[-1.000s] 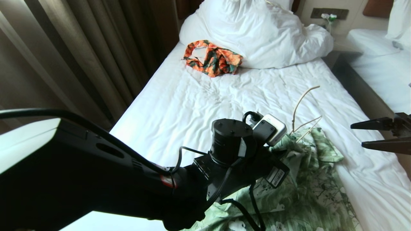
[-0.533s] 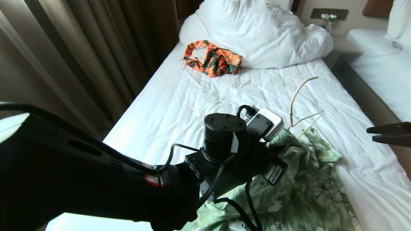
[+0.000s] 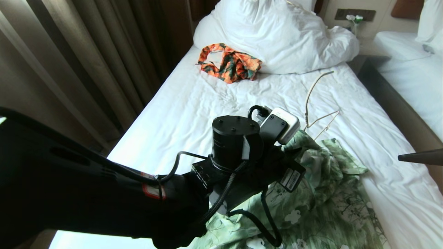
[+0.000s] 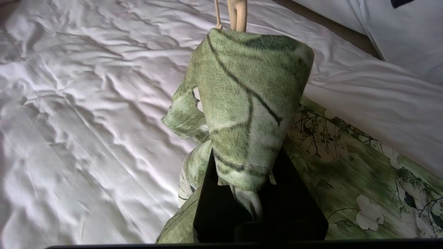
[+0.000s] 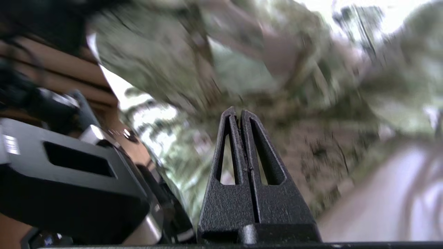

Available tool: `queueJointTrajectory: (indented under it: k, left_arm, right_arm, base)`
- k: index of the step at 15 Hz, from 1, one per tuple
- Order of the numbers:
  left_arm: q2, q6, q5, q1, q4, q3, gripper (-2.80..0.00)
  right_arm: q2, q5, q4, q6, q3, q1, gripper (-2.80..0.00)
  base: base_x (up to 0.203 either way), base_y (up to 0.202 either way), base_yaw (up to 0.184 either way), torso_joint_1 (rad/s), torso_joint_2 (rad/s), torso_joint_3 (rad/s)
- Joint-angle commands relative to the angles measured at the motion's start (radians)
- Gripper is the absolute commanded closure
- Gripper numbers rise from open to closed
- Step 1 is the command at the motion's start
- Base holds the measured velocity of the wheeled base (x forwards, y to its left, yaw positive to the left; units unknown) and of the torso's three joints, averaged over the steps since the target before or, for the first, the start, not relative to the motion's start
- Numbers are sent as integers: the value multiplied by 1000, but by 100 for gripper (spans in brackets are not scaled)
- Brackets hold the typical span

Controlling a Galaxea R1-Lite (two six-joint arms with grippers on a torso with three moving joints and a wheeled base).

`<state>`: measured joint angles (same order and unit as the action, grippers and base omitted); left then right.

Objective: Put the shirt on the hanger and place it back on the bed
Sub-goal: Hook the other side of the shirt onto the hanger

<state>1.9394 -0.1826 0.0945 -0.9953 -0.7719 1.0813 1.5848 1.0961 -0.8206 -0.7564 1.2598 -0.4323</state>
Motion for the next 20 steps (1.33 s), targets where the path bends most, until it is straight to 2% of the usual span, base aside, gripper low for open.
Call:
queueJointTrajectory:
  k: [1, 4, 6, 7, 10, 12, 13, 15, 16, 20]
  left_arm:
    - [-28, 0, 13, 0, -4, -3, 0]
    - [-45, 6, 19, -2, 6, -9, 0]
    - [-45, 6, 19, -13, 6, -3, 0]
    - [-45, 5, 19, -13, 8, 0, 0]
    - [-40, 6, 17, -13, 6, -3, 0]
    - [-38, 6, 17, -13, 6, -2, 0]
    - [-35, 6, 18, -13, 6, -3, 0]
    - [-30, 6, 18, -13, 5, -3, 0]
    - [-31, 8, 19, -13, 5, -5, 0]
    - [-31, 6, 20, -14, 6, -4, 0]
  right_arm:
    - [-24, -37, -5, 19, -4, 3, 0]
    - [-7, -62, -4, 195, 33, 3, 0]
    - [40, -68, -4, 390, 107, 34, 0]
    - [46, -85, 1, 424, 100, 51, 0]
    - [89, -111, 102, 445, 10, 59, 0]
    - [99, -113, 175, 429, -50, 75, 0]
    - [102, -113, 236, 419, -103, 86, 0]
    - [109, -124, 454, 416, -187, 101, 0]
    - [108, -131, 500, 421, -206, 107, 0]
    - [134, -150, 509, 430, -168, 183, 0]
  base:
    - [0, 0, 0, 0, 0, 0]
    - [0, 0, 0, 0, 0, 0]
    - [0, 0, 0, 0, 0, 0]
    - [0, 0, 0, 0, 0, 0]
    - [0, 0, 0, 0, 0, 0]
    - [0, 0, 0, 0, 0, 0]
    - [0, 0, 0, 0, 0, 0]
    - [0, 0, 0, 0, 0, 0]
    - [0, 0, 0, 0, 0, 0]
    - [0, 0, 0, 0, 0, 0]
